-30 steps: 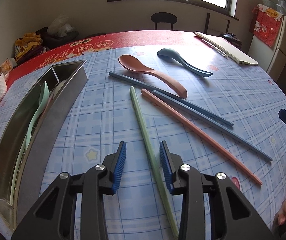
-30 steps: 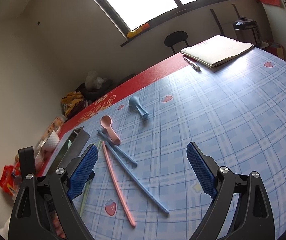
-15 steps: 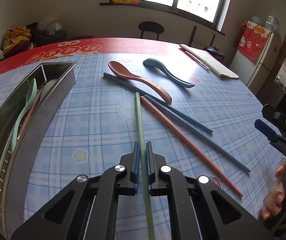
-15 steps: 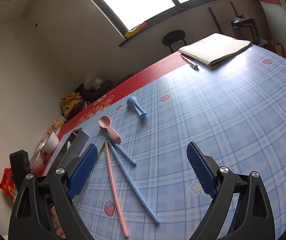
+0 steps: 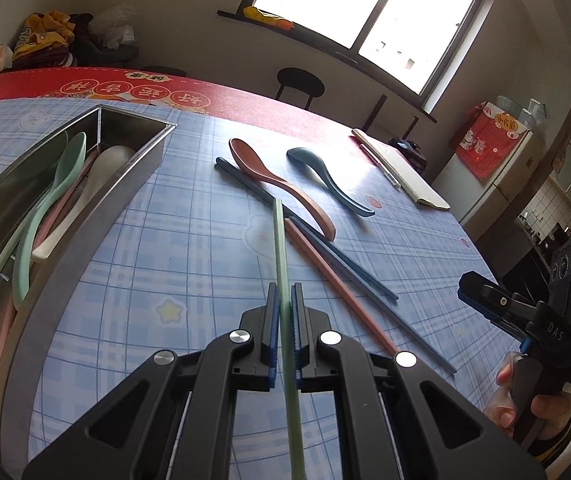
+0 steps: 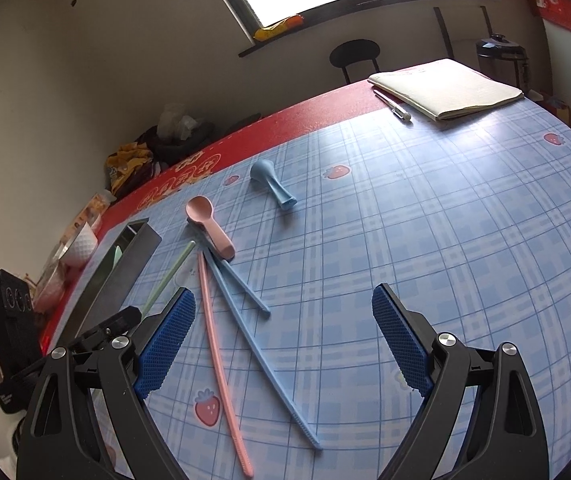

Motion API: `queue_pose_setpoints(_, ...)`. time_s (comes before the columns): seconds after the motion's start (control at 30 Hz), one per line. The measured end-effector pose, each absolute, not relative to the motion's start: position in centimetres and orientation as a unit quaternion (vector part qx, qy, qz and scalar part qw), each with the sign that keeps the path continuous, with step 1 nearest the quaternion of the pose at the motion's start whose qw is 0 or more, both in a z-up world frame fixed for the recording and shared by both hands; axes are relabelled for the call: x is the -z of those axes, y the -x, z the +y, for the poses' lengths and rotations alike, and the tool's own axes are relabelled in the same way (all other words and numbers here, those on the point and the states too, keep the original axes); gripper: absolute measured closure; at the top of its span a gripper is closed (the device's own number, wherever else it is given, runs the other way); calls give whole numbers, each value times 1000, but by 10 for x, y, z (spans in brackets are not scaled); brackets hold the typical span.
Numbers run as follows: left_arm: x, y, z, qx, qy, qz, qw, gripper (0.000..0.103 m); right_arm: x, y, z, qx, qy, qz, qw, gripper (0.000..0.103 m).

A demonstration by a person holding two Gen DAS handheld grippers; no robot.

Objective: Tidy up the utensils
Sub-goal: 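Close the right tool on the pink spoon while the left tool holds the green chopstick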

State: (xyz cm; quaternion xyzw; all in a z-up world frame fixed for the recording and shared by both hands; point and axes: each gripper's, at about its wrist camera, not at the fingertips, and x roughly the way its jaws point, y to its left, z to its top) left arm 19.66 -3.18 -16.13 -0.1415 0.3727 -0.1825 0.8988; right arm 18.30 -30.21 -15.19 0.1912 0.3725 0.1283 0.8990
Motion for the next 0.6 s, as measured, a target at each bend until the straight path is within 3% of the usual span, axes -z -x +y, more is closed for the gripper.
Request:
queue_pose_setpoints(0.13, 155, -193, -23, 185, 160, 356, 902, 97, 147, -194, -289, -157, -172, 398, 887, 17)
queue_pose_setpoints(0.33, 138, -185, -9, 165, 166, 314, 920, 97, 132, -238, -253, -198, -102, 414, 882, 41)
queue_pose_setpoints(0.4, 135, -184, -7, 155, 164, 305, 925, 97, 132, -260, -238, -202, -77, 421, 881, 58)
queue_pose_setpoints(0.5, 133, -184, -3, 141, 161, 298, 930, 97, 136, -290, -216, -211, -53, 433, 875, 68)
queue_pose_setpoints(0.6, 133, -184, 0, 132, 158, 295, 933, 97, 143, -316, -197, -221, -45, 446, 866, 71)
